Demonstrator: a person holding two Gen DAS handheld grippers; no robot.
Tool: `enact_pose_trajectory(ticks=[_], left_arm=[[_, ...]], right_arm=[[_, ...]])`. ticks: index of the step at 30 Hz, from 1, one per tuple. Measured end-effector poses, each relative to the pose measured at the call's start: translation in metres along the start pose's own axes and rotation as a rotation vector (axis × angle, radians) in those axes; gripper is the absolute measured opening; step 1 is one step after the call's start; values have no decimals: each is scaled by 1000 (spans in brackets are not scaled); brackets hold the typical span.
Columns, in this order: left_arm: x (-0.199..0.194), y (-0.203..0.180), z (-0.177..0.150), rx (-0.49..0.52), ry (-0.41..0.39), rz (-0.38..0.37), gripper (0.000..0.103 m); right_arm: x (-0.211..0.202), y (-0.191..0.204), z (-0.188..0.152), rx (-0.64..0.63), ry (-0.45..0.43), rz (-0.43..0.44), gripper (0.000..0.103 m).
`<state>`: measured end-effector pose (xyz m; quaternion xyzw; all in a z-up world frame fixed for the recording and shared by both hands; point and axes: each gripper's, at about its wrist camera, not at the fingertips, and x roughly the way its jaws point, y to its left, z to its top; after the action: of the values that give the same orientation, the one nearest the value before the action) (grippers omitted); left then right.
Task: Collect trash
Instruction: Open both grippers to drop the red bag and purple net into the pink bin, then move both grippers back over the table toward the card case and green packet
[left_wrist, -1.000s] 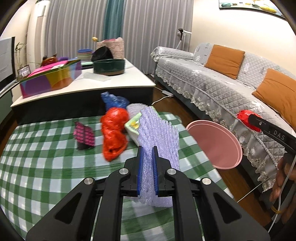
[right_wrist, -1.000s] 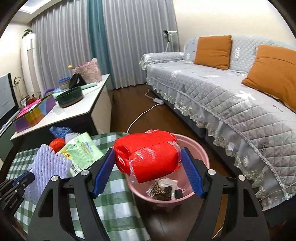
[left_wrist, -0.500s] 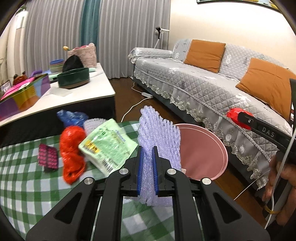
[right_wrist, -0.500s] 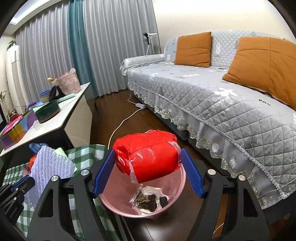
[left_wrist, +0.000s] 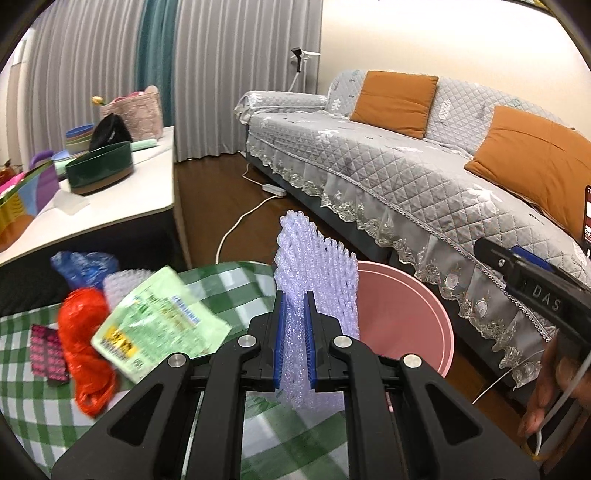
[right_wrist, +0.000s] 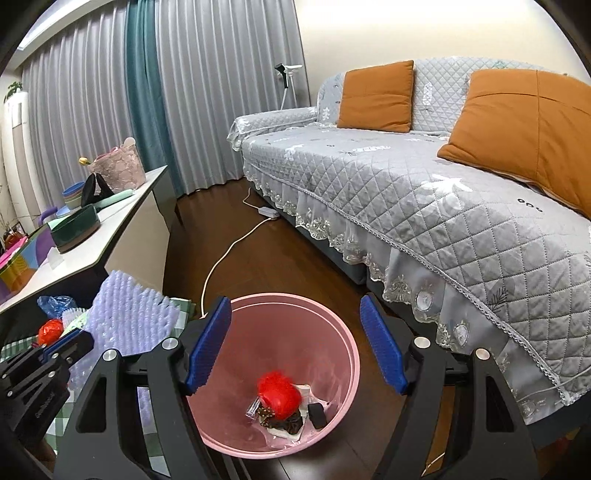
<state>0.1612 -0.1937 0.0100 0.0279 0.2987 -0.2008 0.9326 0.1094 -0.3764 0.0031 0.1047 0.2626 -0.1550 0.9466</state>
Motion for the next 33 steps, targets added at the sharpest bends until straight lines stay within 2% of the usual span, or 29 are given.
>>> enact_pose_trajectory(ticks=[12, 13, 14, 15, 16, 17, 25, 33], left_arm=[[30, -13, 4, 16, 23, -34, 10], [32, -13, 4, 17, 27, -47, 10], [34, -14, 5, 18, 30, -60, 16], [36, -14, 5, 21, 36, -69, 32], [36, -14, 5, 22, 33, -64, 39], [35, -12, 5, 16, 26, -60, 42], [16, 5, 3, -22, 16, -33, 42], [-35, 25, -6, -27, -5, 16, 42]], right_arm=[[21, 5, -5, -2, 32, 13, 72], [24, 5, -5, 1, 40, 19, 74], [26, 6, -6, 2, 49, 20, 81], [27, 6, -6, 5, 50, 12, 86], [27, 6, -6, 7, 48, 7, 91], [27, 6, -6, 9, 47, 5, 91], [20, 10, -1, 22, 34, 8, 91], [-11, 40, 7, 1, 2, 90, 91]])
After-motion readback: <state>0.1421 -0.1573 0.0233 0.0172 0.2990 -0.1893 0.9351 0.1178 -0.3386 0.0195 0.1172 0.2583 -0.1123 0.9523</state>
